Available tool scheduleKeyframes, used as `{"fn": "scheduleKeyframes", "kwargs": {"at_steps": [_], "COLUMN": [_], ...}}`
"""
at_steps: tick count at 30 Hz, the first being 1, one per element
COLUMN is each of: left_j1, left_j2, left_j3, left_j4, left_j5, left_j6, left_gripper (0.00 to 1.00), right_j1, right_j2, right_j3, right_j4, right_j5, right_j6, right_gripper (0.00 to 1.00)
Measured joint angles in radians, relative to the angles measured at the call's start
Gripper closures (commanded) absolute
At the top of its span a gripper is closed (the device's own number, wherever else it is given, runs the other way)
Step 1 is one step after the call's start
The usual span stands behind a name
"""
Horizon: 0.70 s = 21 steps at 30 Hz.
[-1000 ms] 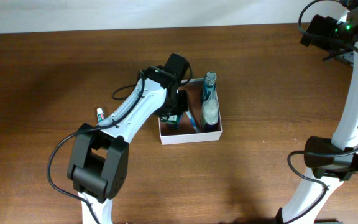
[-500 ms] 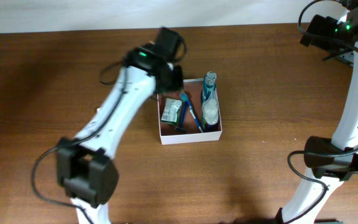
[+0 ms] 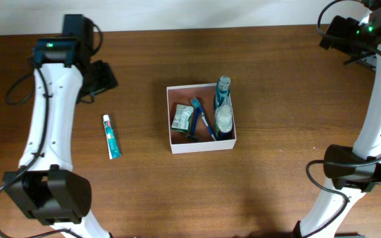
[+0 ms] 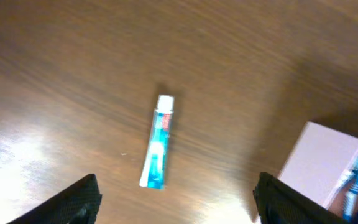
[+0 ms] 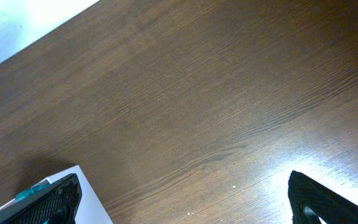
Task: Pack container
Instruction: 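Open the left gripper and move it left over the Colgate tube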
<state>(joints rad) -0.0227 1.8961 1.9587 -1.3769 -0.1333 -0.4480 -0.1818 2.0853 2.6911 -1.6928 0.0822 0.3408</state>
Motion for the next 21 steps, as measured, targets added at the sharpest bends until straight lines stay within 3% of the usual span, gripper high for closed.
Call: {"fn": "scheduleKeyframes", "kwargs": {"at_steps": [6,10,21], "left_j1": [0.067,0.077,0.076], "left_j2": [0.0,0.0,0.0], "left_j3": [-0.066,-0.172,-0.489], "left_j4": [0.014,0.111,0.356], "left_j5": [-0.004,0.006,0.058], "left_j6": [0.058,0.111,0.196], "left_gripper": [0.3,0.38,0.39], "right_j1": [0.0,0.0,0.0], "right_j2": [0.0,0.0,0.0], "right_j3": [0.0,0.0,0.0], "right_j4": [0.0,0.0,0.0], "right_j5": [0.0,0.0,0.0], "right_j6": [0.0,0.0,0.0], "right_gripper": [0.02,0.02,0.02]}}
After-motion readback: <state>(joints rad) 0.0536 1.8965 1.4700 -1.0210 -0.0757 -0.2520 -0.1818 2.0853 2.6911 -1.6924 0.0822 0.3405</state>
